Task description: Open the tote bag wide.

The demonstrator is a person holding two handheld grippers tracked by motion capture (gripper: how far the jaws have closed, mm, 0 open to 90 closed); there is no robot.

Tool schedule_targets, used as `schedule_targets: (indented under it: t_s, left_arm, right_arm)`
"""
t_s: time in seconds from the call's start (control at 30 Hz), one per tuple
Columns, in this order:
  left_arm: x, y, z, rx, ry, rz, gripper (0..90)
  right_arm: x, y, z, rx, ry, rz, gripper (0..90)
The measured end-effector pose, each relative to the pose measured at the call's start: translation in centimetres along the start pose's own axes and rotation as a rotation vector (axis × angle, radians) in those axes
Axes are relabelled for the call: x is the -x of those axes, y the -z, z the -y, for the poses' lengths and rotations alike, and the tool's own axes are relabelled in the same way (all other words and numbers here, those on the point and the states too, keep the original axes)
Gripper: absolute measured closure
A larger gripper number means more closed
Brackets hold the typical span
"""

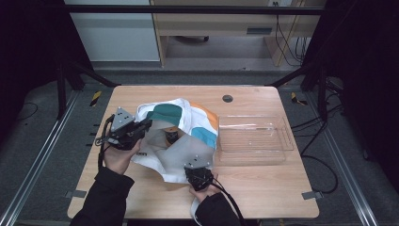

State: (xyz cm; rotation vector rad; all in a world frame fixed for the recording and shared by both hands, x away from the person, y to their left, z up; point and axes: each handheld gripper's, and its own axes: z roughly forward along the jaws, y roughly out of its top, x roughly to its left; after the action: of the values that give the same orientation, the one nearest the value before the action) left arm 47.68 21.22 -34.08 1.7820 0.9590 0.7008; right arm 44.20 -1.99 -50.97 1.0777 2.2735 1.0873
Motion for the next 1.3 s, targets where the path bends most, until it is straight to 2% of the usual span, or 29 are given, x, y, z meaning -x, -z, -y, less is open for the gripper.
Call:
schedule_targets:
  t_s: [0.13, 0.43, 0.83, 1.3]
  left_arm:
    - [-0.2, 0.0, -0.4, 0.015, 0.008, -0.016, 87.9]
    - [-0.6, -0.5, -1.6, 0.038, 0.045, -0.02, 87.9]
    - [-0.8, -1.3, -2.4, 0.091, 0.074, -0.071, 88.0]
    - [-1.8, -2.9, -3.0, 0.088, 0.1, -0.107, 88.0]
  right_arm:
    - [0.0, 0.0, 0.0, 0.0, -0.002, -0.001, 90.0]
    - [0.0, 0.0, 0.0, 0.0, -0.002, -0.001, 90.0]
    - [-0.1, 0.0, 0.0, -0.003, 0.001, 0.008, 90.0]
    - [-0.2, 0.0, 0.0, -0.004, 0.001, 0.011, 90.0]
